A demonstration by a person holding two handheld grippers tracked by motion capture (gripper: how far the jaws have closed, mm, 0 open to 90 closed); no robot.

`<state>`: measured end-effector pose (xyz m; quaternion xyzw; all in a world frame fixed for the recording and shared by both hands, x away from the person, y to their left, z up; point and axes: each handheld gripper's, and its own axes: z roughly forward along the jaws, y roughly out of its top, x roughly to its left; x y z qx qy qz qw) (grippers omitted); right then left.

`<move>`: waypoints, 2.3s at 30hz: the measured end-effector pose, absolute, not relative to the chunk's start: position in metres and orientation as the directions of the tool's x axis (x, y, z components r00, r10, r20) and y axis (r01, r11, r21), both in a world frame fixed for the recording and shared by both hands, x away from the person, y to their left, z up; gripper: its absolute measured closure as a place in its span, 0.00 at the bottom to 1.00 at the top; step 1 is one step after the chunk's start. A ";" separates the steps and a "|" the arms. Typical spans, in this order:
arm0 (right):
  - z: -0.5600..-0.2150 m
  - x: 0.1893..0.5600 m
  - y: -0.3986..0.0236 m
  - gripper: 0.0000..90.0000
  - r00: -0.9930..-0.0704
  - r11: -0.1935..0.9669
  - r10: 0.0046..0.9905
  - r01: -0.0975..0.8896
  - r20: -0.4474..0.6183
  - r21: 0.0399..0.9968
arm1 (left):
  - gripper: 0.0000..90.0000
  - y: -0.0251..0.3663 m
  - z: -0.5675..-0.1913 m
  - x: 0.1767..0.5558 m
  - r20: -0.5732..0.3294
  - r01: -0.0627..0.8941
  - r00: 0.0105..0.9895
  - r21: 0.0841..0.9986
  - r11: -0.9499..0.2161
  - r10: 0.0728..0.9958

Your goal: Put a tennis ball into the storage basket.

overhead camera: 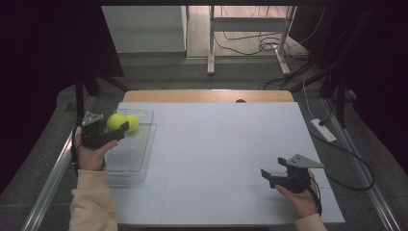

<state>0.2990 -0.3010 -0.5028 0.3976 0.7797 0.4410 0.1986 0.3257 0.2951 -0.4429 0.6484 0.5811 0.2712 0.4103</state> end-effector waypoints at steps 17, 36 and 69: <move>-0.503 0.299 -0.301 0.17 -0.605 0.302 0.795 0.444 0.034 0.844 | 0.30 0.295 -0.461 0.341 -0.064 0.622 0.150 0.781 -0.044 0.987; -0.503 0.299 -0.301 0.17 -0.606 0.304 0.795 0.444 0.033 0.843 | 0.30 0.293 -0.474 0.352 -0.003 0.716 0.140 0.691 -0.100 0.990; -0.503 0.299 -0.301 0.17 -0.608 0.301 0.793 0.445 0.038 0.844 | 0.13 0.303 -0.457 0.342 -0.098 0.665 0.097 0.747 0.009 0.990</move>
